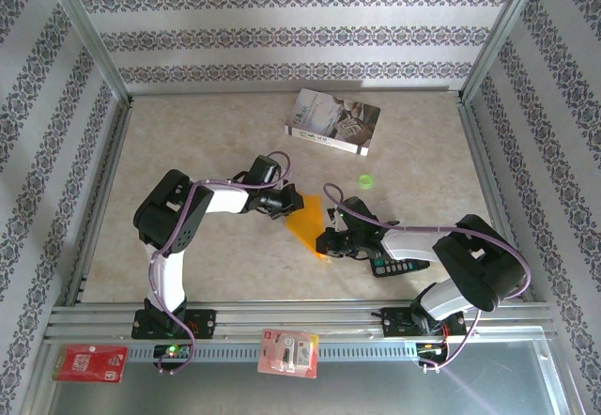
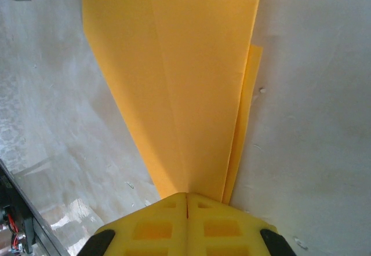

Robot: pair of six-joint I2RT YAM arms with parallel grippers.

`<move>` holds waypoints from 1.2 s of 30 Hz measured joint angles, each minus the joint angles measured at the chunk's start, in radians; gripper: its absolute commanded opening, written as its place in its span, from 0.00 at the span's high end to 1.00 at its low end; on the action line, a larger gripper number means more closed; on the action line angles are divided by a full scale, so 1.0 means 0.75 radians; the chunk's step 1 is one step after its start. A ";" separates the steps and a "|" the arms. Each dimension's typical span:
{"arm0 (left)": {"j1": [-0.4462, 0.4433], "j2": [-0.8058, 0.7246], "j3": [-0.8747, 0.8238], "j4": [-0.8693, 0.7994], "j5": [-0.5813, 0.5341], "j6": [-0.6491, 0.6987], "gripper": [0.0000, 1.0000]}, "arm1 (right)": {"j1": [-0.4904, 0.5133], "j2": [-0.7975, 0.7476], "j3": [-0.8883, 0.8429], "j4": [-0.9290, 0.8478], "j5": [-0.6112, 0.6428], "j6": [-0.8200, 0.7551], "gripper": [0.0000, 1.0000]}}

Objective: Fold a paper plane with a square sheet of paper (pick it up from the middle)
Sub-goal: Fourth fold the wing at the center of the table.

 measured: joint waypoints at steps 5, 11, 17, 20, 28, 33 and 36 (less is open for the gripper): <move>0.030 0.031 0.040 -0.016 0.040 0.008 0.92 | 0.000 -0.001 -0.001 0.001 0.000 -0.005 1.00; 0.085 0.080 0.117 -0.040 0.073 0.018 0.88 | 0.000 -0.004 -0.004 0.002 -0.001 -0.025 1.00; 0.164 0.068 0.141 -0.049 -0.013 0.056 0.81 | 0.001 -0.029 -0.009 -0.038 -0.018 -0.081 1.00; 0.171 -0.015 0.070 -0.042 -0.052 0.055 0.76 | 0.001 -0.052 0.003 -0.105 -0.032 -0.126 0.98; 0.098 -0.429 -0.270 -0.018 -0.098 0.026 0.63 | -0.012 -0.337 0.011 -0.294 0.049 -0.197 0.72; 0.057 -0.494 -0.414 0.028 -0.099 -0.021 0.63 | -0.012 -0.335 0.038 -0.278 0.201 -0.174 0.67; 0.041 -0.484 -0.439 0.039 -0.099 -0.040 0.62 | -0.012 -0.250 0.068 -0.261 0.241 -0.164 0.65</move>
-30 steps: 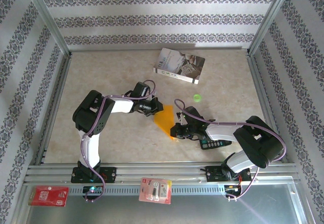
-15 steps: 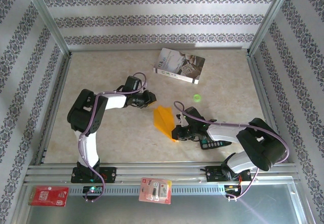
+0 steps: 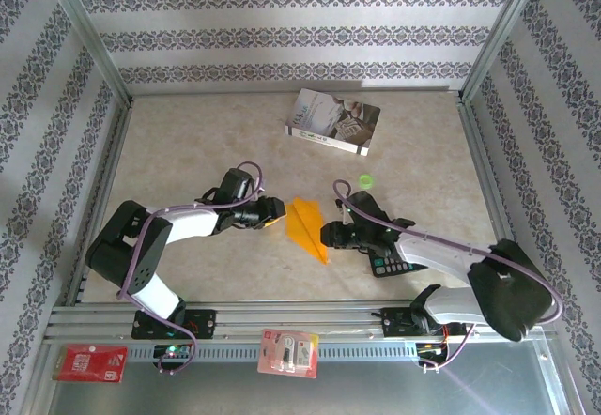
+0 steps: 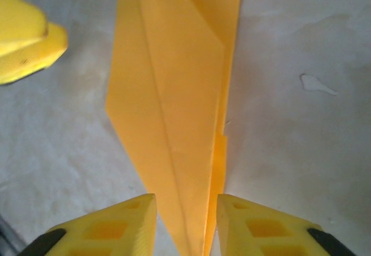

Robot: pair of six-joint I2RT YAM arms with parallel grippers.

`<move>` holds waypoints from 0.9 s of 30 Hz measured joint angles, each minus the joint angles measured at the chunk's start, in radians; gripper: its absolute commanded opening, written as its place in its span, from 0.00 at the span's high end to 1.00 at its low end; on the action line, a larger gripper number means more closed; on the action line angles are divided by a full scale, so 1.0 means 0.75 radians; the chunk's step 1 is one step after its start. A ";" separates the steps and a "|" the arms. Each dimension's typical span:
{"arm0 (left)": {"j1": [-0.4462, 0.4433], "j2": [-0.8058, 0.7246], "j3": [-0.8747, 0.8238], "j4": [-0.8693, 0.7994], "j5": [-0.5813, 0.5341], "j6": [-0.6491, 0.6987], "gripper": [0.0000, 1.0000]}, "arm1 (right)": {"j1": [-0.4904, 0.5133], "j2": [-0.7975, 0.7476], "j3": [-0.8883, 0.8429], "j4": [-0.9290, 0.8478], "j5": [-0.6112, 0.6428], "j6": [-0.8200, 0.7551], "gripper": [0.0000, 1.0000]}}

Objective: Fold a paper plane with a square sheet of paper (pick it up from the middle)
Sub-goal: Fourth fold the wing at the center of the table.

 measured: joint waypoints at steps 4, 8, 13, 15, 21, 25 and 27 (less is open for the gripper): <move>-0.012 0.017 -0.004 0.051 0.006 -0.021 0.63 | 0.000 0.092 0.011 0.041 0.009 0.002 0.65; -0.017 0.040 -0.004 0.093 0.012 -0.041 0.63 | 0.001 0.141 0.012 0.071 0.009 0.007 0.67; -0.018 0.060 -0.004 0.101 0.018 -0.048 0.63 | 0.001 0.155 0.012 0.117 -0.003 0.027 0.70; -0.018 0.068 -0.004 0.103 0.020 -0.051 0.63 | 0.001 0.155 0.011 0.128 -0.006 0.032 0.71; -0.018 0.092 -0.004 0.126 0.028 -0.065 0.63 | 0.003 0.155 0.011 0.138 -0.007 0.038 0.75; -0.018 0.093 -0.004 0.129 0.030 -0.066 0.63 | 0.010 0.155 0.010 0.139 -0.015 0.038 0.75; -0.018 0.093 -0.004 0.131 0.030 -0.067 0.63 | 0.013 0.156 0.006 0.144 -0.016 0.038 0.75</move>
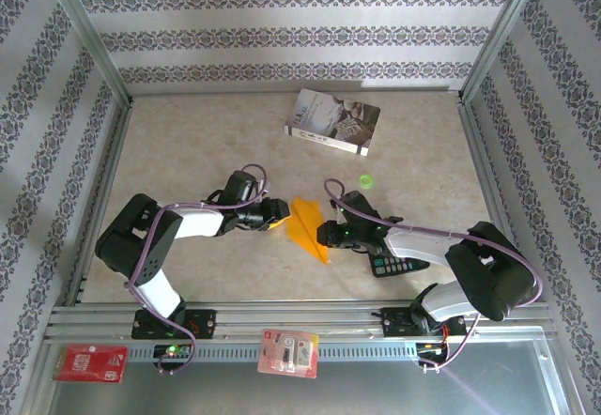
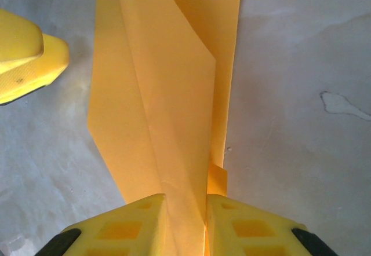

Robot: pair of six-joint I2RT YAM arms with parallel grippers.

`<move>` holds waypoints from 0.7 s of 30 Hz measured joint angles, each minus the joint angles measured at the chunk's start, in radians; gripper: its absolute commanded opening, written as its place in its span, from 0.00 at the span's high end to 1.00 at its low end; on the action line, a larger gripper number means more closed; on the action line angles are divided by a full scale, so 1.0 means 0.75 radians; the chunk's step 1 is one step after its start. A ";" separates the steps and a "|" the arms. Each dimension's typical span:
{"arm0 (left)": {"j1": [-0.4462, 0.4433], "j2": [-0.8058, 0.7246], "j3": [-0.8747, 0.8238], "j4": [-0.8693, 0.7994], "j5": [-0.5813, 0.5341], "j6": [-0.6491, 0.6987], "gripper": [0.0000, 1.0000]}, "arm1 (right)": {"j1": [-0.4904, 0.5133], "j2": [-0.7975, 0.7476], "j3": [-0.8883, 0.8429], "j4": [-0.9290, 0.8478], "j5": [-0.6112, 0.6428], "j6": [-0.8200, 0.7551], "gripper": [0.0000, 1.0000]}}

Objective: Fold a paper plane with a square sheet of paper (pick it up from the middle)
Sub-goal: Fourth fold the wing at the center of the table, then turn over the paper at the center of the table.

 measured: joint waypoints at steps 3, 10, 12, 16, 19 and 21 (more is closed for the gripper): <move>0.000 0.000 0.000 0.001 0.000 -0.003 0.63 | 0.006 0.010 -0.007 0.014 -0.001 0.000 0.75; 0.000 0.000 0.000 0.007 0.000 -0.004 0.63 | 0.006 0.024 -0.025 0.049 -0.006 0.003 0.77; 0.000 0.002 0.000 0.007 0.000 -0.004 0.63 | 0.006 0.024 -0.035 0.060 -0.016 0.006 0.78; 0.000 0.012 0.000 0.017 0.000 -0.005 0.63 | 0.006 0.024 -0.053 0.100 -0.041 0.025 0.79; 0.000 0.013 0.000 0.025 0.000 -0.008 0.63 | 0.008 0.038 -0.057 0.143 -0.055 0.035 0.81; 0.000 0.013 0.000 0.026 0.000 -0.009 0.63 | 0.008 0.060 -0.057 0.166 -0.067 0.037 0.83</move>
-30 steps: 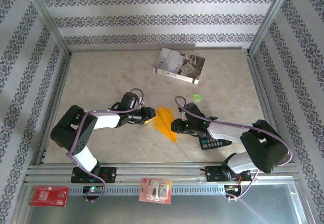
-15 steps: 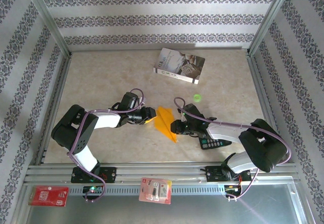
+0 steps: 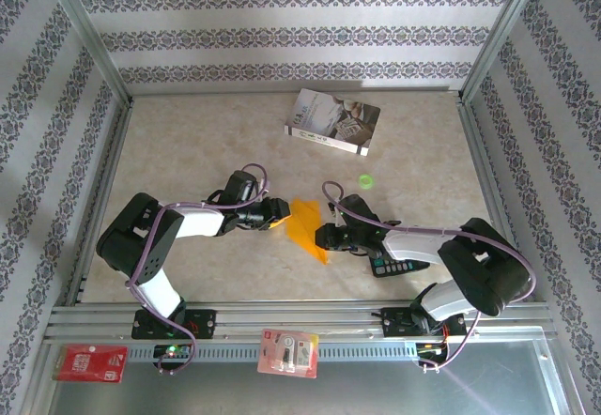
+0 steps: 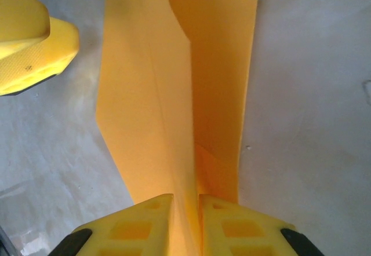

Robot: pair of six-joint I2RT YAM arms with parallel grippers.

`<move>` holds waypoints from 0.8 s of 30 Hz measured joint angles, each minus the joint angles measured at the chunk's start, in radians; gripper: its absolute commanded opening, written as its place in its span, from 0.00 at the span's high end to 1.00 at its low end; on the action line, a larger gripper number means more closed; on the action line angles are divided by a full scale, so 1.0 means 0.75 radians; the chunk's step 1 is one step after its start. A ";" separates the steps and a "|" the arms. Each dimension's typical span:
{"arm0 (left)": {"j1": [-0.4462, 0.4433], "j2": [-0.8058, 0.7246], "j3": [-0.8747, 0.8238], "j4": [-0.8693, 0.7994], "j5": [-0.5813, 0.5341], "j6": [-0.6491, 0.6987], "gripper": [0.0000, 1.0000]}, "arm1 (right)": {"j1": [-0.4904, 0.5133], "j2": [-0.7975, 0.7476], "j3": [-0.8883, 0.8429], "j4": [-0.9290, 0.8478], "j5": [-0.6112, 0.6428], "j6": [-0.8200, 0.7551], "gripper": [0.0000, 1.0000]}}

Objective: Fold a paper plane with a square sheet of paper (pick it up from the middle)
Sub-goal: Turn over the paper at the center of the table.

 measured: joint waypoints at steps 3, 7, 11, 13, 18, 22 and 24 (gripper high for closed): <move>0.000 0.000 0.000 0.000 -0.001 0.000 0.63 | 0.000 0.035 -0.001 0.032 -0.009 0.009 0.90; 0.000 -0.004 0.000 -0.001 -0.001 -0.001 0.63 | -0.001 0.035 -0.003 0.047 -0.019 0.024 1.00; 0.009 -0.038 0.000 -0.003 0.002 0.000 0.63 | -0.035 -0.057 -0.008 0.010 -0.030 0.013 1.00; 0.031 -0.074 0.001 -0.018 0.007 0.001 0.63 | -0.085 -0.165 -0.007 -0.056 -0.028 -0.015 1.00; 0.134 -0.206 0.032 -0.167 0.000 0.047 0.63 | -0.169 -0.441 0.134 -0.425 0.136 -0.197 1.00; 0.199 -0.328 0.063 -0.279 -0.016 0.099 0.62 | -0.137 -0.525 0.405 -0.765 0.446 -0.372 1.00; 0.227 -0.375 0.072 -0.327 -0.030 0.121 0.62 | -0.069 -0.513 0.527 -0.899 0.644 -0.433 1.00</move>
